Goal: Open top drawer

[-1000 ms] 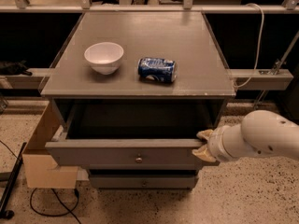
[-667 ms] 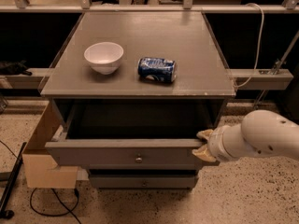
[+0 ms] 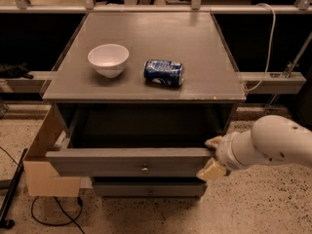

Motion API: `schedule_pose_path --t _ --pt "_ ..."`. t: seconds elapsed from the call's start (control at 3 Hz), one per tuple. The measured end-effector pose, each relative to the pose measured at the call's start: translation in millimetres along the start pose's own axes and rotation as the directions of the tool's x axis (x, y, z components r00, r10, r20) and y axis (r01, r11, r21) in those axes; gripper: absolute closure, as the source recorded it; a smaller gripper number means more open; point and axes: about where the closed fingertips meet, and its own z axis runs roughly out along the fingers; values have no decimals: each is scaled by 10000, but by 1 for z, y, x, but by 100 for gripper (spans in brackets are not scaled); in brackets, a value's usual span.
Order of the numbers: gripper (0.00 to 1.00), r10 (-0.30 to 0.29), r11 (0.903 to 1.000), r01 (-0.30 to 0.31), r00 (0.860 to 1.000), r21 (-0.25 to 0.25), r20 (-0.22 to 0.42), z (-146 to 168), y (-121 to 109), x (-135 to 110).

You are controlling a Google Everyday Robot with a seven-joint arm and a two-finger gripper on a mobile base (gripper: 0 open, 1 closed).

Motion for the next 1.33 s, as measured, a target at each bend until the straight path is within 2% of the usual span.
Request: schedule_pose_path --t 0.33,0.67,1.0,1.33 --pt "0 -1 10000 1 10000 0 0 0 0 0" --pt "0 1 10000 -1 10000 0 -1 0 0 0" --pt "27 329 9993 -331 9993 -175 -149 -2 24 28" --pt "50 513 9982 -517 9986 -301 -146 -8 38 39"
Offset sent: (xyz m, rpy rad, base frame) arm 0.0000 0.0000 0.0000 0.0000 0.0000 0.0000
